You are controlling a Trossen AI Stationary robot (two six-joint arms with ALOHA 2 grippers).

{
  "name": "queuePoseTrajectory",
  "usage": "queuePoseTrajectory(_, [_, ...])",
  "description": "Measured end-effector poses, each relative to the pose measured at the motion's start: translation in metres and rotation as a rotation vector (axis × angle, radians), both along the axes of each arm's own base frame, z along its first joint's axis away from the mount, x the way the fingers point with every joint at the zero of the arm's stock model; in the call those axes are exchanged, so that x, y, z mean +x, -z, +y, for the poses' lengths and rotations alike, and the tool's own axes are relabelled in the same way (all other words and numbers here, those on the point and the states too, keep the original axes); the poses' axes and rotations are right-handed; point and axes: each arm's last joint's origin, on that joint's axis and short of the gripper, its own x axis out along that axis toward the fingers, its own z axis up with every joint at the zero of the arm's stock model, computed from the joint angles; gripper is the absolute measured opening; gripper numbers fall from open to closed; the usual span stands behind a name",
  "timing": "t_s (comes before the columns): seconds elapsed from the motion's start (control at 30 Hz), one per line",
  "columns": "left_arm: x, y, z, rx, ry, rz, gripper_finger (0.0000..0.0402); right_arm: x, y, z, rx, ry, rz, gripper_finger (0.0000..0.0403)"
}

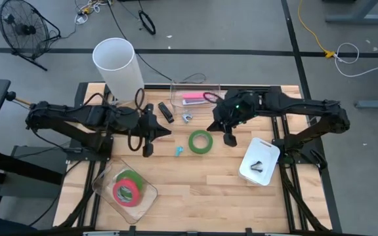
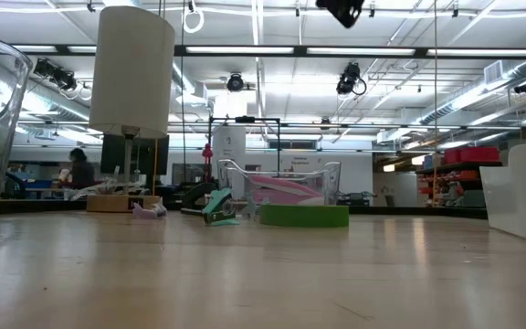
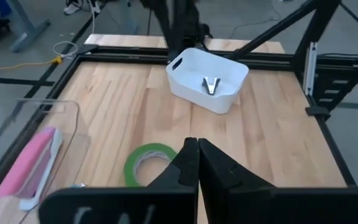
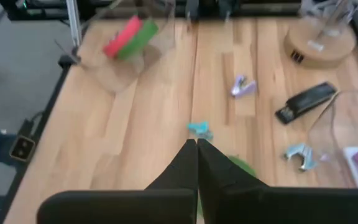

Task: Pick and place Stapler, Stapler remover, tape
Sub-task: Put the green tape into the bottom transparent bin

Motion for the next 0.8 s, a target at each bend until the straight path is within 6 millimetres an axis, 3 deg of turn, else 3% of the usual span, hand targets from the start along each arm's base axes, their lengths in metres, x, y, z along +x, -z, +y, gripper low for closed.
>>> queuePoseTrajectory(0.13, [-0.010,-0.002,0.007,-0.006,-0.024,-0.027,0.0003,0.005,0.033,0.000,0.005,-0.001,0.036,0.0000])
queuePoseTrajectory(0.43, [-0.045,-0.025,0.021,0.018,-0.064,-0.139,0.0002,0.008,0.088,-0.001,-0.043,0.014,0.058,0.0016])
queuePoseTrajectory(0.6, [-0.065,-0.034,0.028,0.022,-0.104,-0.177,0.0007,0.013,0.112,-0.001,-0.100,0.026,0.137,0.0062])
queuePoseTrajectory(0.8, [-0.078,-0.040,0.035,0.059,-0.190,-0.215,0.0010,0.026,0.140,-0.002,-0.141,-0.014,0.228,0.0154])
